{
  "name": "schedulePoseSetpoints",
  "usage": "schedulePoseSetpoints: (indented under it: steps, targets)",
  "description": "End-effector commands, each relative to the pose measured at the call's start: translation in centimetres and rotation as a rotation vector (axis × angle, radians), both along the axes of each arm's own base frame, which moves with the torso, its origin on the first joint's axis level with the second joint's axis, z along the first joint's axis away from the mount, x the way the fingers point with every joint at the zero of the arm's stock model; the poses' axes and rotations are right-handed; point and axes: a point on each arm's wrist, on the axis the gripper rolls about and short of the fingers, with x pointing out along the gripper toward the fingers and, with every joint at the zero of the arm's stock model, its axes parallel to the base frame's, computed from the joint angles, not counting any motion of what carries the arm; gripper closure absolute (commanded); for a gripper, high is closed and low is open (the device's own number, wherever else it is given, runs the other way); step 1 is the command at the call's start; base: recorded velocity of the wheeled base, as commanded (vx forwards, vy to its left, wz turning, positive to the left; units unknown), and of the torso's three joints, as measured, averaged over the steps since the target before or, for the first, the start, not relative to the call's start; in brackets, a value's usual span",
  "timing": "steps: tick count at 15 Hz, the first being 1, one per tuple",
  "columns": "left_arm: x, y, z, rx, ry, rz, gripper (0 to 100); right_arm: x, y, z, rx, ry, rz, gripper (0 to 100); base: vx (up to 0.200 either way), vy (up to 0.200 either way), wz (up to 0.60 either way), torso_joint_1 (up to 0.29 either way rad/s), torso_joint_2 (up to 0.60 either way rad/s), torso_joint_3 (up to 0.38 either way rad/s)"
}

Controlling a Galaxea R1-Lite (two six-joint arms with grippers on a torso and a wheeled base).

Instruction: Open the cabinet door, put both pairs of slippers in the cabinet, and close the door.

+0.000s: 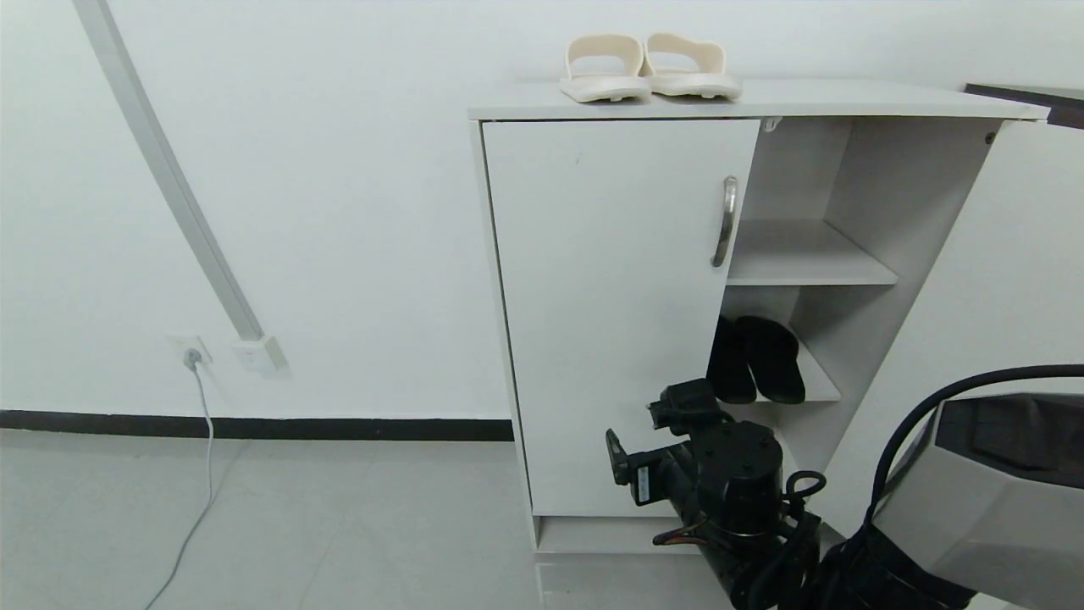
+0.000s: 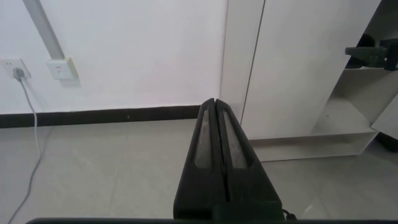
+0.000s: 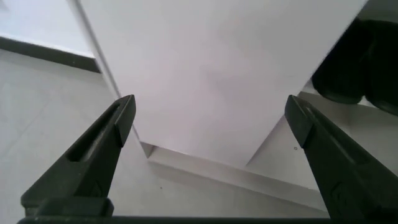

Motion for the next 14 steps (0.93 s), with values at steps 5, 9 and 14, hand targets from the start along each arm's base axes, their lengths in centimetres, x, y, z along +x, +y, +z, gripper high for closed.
schedulePoseSetpoints:
  steps: [5,9,14]
  targets:
    - [0.01,0.00,0.00,-0.001,0.002,-0.001,100,0.02,-0.01,-0.34,-0.008,0.007,-0.001,0,0.000,0.000,0.00,0.003,-0.09,-0.150]
    - [0.01,0.00,0.00,-0.001,0.002,-0.001,100,0.02,-0.01,-0.34,-0.008,0.007,-0.001,0,0.000,0.000,0.00,0.035,-0.45,-0.376]
    - [0.01,0.00,0.00,-0.001,0.002,-0.001,100,0.05,0.03,-0.36,-0.008,0.007,0.000,0,0.000,0.000,0.00,0.115,-0.47,-0.345]
